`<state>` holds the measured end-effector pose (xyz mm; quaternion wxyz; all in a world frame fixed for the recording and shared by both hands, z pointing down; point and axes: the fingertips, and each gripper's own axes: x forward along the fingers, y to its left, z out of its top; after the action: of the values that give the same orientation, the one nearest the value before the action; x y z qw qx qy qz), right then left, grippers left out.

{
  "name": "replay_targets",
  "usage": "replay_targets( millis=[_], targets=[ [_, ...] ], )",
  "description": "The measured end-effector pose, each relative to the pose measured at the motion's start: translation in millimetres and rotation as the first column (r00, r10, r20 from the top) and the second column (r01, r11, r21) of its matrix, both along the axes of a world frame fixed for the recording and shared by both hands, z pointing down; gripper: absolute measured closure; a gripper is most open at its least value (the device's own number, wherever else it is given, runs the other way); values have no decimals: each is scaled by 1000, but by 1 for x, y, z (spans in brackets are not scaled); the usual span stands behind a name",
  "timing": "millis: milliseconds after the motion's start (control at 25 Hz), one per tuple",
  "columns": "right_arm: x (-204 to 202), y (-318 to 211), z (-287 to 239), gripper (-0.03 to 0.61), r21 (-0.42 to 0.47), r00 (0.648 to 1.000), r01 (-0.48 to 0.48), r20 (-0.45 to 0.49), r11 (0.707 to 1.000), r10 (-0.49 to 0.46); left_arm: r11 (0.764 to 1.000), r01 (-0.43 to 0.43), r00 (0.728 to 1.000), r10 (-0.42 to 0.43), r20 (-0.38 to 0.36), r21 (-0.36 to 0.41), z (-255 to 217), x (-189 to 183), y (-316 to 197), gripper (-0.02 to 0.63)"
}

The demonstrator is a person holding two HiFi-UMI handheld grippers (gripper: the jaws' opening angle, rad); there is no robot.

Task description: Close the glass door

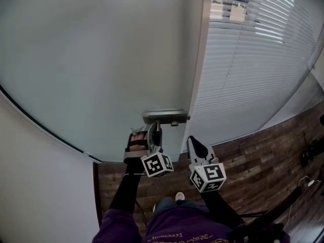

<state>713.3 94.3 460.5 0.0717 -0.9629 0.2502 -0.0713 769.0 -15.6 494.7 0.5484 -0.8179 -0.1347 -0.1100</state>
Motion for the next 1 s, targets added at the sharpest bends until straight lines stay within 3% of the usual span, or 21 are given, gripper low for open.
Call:
replay_targets(
  millis=[520,720,1000],
  targets=[
    [5,-5,3,581,12,999,-33,1,999,33,1000,22,1000,-22,0,-5,4,12,-6,488],
    [33,0,18,581,14,998,-60,13,998,59,999,33,999,-33,15,-8,26,39,1,488],
    [40,-10,7,581,10,997,-80,22,997,80,999,39,999,-39,17,-7,14,53,-4,488]
  ],
)
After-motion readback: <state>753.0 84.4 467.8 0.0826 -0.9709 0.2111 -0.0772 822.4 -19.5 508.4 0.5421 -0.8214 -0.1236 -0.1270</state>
